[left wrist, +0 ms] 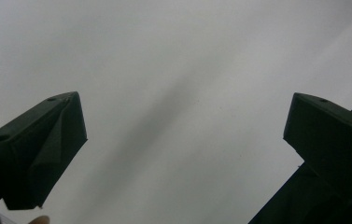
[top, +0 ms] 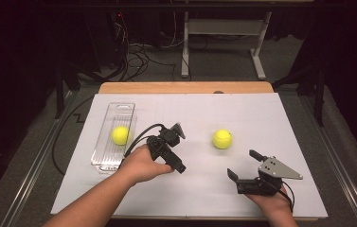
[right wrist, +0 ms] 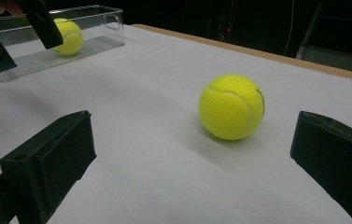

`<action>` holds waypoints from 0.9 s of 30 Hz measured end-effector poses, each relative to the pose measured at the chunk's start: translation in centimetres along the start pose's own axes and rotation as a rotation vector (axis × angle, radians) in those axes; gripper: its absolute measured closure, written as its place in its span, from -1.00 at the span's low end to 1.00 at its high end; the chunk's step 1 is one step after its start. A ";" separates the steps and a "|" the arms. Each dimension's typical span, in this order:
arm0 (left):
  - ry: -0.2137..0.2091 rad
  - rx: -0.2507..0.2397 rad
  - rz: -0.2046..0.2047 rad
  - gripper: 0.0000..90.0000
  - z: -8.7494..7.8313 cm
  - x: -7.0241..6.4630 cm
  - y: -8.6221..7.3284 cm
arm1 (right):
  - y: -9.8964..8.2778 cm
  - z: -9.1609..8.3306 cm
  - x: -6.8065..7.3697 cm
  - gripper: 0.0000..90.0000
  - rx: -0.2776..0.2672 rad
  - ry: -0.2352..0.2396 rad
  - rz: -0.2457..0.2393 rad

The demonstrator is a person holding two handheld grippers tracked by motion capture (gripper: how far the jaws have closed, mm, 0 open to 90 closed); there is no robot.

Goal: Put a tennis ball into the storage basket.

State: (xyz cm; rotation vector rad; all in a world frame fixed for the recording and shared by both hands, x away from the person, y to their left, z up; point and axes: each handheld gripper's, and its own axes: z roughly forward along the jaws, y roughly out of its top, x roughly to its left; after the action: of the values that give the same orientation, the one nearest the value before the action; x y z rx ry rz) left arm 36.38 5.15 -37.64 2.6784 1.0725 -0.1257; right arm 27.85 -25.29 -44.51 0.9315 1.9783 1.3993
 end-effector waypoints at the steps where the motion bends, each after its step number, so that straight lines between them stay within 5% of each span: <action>1: -0.002 -0.002 0.002 -0.99 0.0 0.0 0.0 | 0.0 0.0 0.0 -1.00 0.000 -0.002 -0.001; 15: -0.011 -0.004 -0.007 -0.99 0.1 0.0 -0.2 | 1.1 0.9 0.2 -1.00 0.000 0.001 0.007; 27: -0.025 0.004 -0.009 -0.99 0.7 0.0 -0.4 | 2.2 3.4 -0.6 -1.00 0.031 -0.049 0.013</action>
State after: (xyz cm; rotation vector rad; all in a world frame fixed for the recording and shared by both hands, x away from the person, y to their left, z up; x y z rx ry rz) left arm 36.15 5.22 -38.41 2.6682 1.0776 -0.1628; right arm 31.24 -23.35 -43.49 0.9852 1.9666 1.3438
